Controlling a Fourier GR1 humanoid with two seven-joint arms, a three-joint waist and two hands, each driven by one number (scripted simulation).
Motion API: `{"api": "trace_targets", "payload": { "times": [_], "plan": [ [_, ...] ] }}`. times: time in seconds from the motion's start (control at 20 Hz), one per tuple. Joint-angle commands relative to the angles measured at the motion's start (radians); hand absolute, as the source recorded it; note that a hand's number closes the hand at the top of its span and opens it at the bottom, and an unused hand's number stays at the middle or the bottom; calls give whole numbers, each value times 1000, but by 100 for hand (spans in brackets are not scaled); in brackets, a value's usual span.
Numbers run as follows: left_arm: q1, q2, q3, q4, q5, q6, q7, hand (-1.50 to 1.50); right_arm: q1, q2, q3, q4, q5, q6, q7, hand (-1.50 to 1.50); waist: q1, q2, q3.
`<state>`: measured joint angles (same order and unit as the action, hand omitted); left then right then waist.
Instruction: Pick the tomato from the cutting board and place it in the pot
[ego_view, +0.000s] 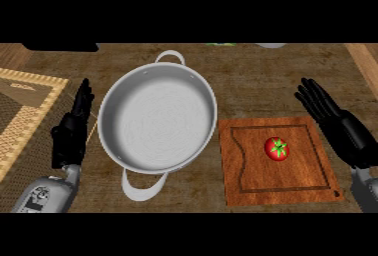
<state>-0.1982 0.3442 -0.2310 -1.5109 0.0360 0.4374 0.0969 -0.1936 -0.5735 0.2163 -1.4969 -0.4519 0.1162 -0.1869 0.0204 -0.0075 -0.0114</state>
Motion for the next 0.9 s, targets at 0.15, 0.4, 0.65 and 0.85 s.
{"api": "trace_targets", "payload": {
  "times": [0.15, 0.4, 0.65, 0.85],
  "plan": [
    [107, 118, 82, 9, 36, -75, 0, 0, 111, -48, -105, 132, 0, -167, 181, 150, -20, 8, 10],
    [170, 117, 60, 32, 38, -84, 40, 0, 137, -234, -147, 155, 385, -497, 63, -150, -46, -1, 5],
    [238, 173, 128, 10, 113, -183, -27, 0, 367, -77, -88, -60, 480, -702, -60, -150, -44, 0, 10],
    [227, 162, 161, 0, 98, -200, -3, 0, 456, -159, -90, -257, 523, -630, 137, -150, -29, 5, 10]
  ]
}}
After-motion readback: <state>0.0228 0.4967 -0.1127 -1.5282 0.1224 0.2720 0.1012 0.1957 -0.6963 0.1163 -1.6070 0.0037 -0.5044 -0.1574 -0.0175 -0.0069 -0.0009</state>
